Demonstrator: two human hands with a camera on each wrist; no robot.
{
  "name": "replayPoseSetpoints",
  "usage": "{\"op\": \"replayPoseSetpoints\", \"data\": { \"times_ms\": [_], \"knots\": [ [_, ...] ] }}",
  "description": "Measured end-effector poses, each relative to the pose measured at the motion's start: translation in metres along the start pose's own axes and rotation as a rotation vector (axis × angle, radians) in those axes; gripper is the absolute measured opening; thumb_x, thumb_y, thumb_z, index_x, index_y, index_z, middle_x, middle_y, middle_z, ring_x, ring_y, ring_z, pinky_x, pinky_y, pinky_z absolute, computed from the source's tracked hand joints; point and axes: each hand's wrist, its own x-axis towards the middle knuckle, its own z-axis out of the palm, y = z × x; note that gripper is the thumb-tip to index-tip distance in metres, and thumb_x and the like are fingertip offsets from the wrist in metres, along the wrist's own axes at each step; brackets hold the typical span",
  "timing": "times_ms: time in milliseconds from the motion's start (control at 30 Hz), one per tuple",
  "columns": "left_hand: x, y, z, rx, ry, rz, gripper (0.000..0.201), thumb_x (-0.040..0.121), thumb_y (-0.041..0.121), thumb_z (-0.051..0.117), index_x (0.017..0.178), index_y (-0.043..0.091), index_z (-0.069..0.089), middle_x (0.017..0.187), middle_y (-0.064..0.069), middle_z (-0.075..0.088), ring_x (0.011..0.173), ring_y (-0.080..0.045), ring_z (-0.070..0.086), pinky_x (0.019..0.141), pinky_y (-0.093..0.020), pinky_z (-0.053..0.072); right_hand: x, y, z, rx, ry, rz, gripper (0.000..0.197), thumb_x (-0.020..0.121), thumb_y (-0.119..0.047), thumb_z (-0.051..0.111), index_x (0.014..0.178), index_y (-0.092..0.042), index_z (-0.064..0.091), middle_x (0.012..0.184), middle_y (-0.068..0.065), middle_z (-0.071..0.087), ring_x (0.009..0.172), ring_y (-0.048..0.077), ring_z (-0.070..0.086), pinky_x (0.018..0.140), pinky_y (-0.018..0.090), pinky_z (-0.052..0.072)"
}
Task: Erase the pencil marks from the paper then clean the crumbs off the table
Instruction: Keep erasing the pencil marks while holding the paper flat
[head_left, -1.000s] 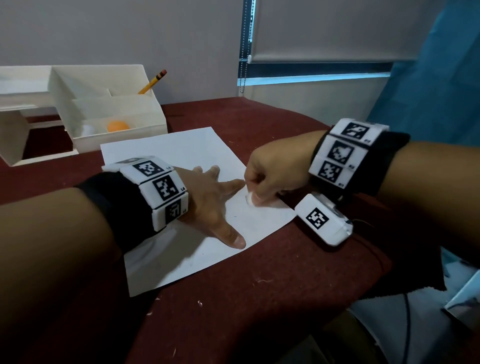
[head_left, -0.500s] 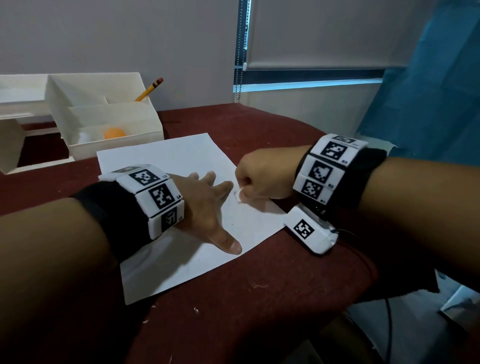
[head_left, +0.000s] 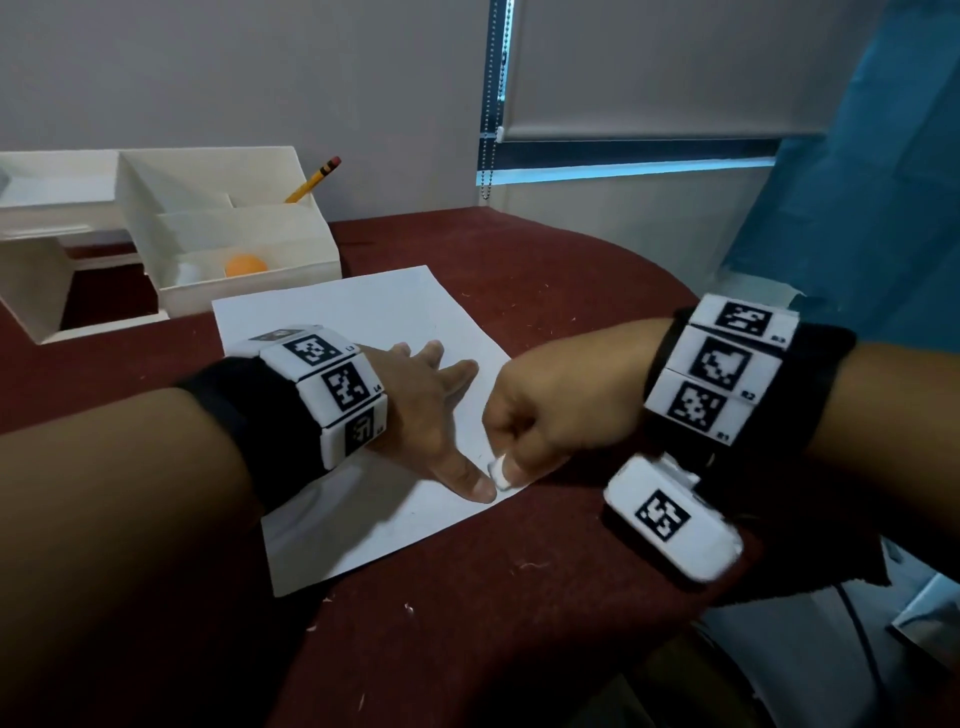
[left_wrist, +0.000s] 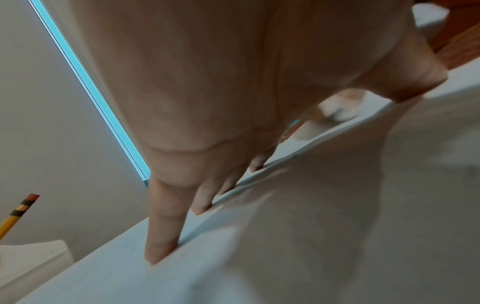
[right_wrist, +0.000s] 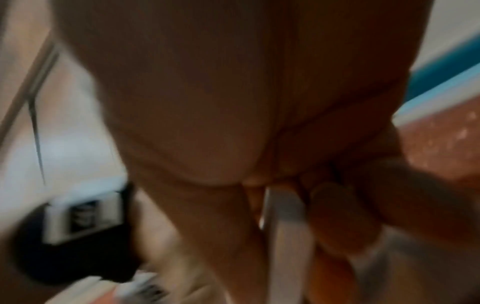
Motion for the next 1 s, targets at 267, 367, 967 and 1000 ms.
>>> {"op": "replayPoseSetpoints", "data": {
  "times_ms": [267,367,967,1000],
  "knots": [
    [0.000,0.000,0.001,0.010,0.005,-0.007,0.133,0.051,0.097,0.048,0.152,0.039,-0.017,0.164,0.002,-0.014,0.151,-0.028,-0.001,0.117,-0.058,0.013,-0.007,0.005,0.006,-0.029,0.075,0.022,0.026,0.088,-0.048,0.066,0.084,-0.022,0.069,0.076,-0.005,0.070,0.072,0.013,0.066,0.070,0.036,0.057],
    [0.000,0.002,0.000,0.017,0.015,0.001,0.132,0.051,0.097,0.047,0.152,0.039,-0.015,0.164,0.001,-0.013,0.151,-0.029,0.001,0.116,-0.059,0.015,-0.006,0.012,0.001,-0.008,0.112,0.068,0.031,0.090,-0.048,0.065,0.082,-0.019,0.070,0.075,-0.002,0.070,0.071,0.017,0.065,0.069,0.037,0.055],
    [-0.029,-0.063,0.031,0.008,-0.064,-0.063,0.133,0.048,0.098,0.049,0.150,0.040,-0.014,0.164,-0.007,-0.004,0.146,-0.035,0.021,0.109,-0.062,0.030,0.065,0.010,-0.039,-0.146,0.233,0.143,0.035,0.093,-0.049,0.063,0.086,-0.015,0.070,0.084,-0.001,0.070,0.078,0.018,0.064,0.074,0.033,0.052],
    [-0.029,-0.064,0.032,0.009,-0.059,-0.062,0.133,0.048,0.098,0.049,0.150,0.041,-0.014,0.164,-0.006,-0.004,0.146,-0.035,0.020,0.109,-0.062,0.030,0.071,0.014,-0.042,-0.180,0.271,0.184,0.038,0.094,-0.048,0.061,0.089,-0.011,0.071,0.090,0.003,0.070,0.083,0.023,0.065,0.076,0.035,0.052]
  ]
}}
